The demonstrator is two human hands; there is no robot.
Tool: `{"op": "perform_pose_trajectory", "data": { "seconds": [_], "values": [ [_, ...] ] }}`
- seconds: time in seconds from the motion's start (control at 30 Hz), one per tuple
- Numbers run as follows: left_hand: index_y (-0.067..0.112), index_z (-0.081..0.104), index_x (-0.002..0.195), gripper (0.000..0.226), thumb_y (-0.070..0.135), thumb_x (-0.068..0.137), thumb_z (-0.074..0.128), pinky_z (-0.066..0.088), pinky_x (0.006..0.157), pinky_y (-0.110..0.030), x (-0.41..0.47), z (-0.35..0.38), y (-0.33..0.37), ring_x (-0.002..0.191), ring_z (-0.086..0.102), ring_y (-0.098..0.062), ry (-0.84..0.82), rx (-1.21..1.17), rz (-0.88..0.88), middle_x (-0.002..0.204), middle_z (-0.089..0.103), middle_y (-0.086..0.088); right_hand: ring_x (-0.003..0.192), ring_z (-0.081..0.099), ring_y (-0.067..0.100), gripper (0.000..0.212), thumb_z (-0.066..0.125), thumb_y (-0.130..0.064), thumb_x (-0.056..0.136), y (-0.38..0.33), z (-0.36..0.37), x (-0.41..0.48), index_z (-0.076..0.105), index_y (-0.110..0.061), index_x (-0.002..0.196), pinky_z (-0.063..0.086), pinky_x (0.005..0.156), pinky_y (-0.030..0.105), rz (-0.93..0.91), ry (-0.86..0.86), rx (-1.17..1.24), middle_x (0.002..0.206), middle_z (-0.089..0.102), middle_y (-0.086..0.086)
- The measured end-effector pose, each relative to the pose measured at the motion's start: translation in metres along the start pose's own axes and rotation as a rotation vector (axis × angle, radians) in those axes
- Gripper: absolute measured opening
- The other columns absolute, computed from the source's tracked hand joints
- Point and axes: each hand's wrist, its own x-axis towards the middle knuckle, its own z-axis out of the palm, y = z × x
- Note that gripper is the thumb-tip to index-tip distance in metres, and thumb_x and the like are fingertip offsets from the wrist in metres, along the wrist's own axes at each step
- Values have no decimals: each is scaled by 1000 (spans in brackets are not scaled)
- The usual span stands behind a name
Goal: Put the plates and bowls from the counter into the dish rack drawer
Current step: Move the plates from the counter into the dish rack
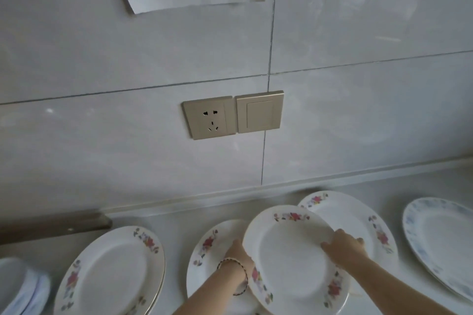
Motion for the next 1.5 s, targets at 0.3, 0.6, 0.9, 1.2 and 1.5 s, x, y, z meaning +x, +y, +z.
{"op": "perform_pose_trajectory", "data": {
  "seconds": [0.3,0.6,0.9,1.2,1.5],
  "values": [
    [5,57,116,32,3,85,48,46,89,-28,-20,11,1,108,59,-27,101,-33,94,117,63,-13,89,60,26,43,59,-25,83,35,0,-23,52,-8,122,49,73,31,2,-27,370,103,63,12],
    [2,63,104,29,-1,79,49,50,71,-28,-131,30,-20,85,61,-26,185,-94,152,91,64,-11,81,56,22,39,58,-27,80,94,-15,-104,59,-10,116,42,68,24,-117,13,397,92,60,7],
    [6,65,78,26,-10,71,46,54,57,-30,-276,86,-145,58,60,-22,406,-393,16,57,59,-7,81,57,25,35,60,-31,80,137,27,-227,60,-10,109,40,62,25,-417,8,230,96,66,8],
    [2,67,97,32,-9,79,44,50,70,-29,-369,100,-342,80,62,-27,479,-472,-162,91,69,-16,74,58,19,32,51,-31,89,139,157,-369,57,-6,108,39,49,22,-616,-233,89,85,62,4],
    [6,62,112,32,-4,87,44,51,82,-31,-398,81,-550,95,60,-26,535,-391,-340,112,66,-14,86,63,23,37,49,-32,92,96,347,-468,54,-3,115,52,68,32,-645,-388,2,101,66,10]
  ]
}}
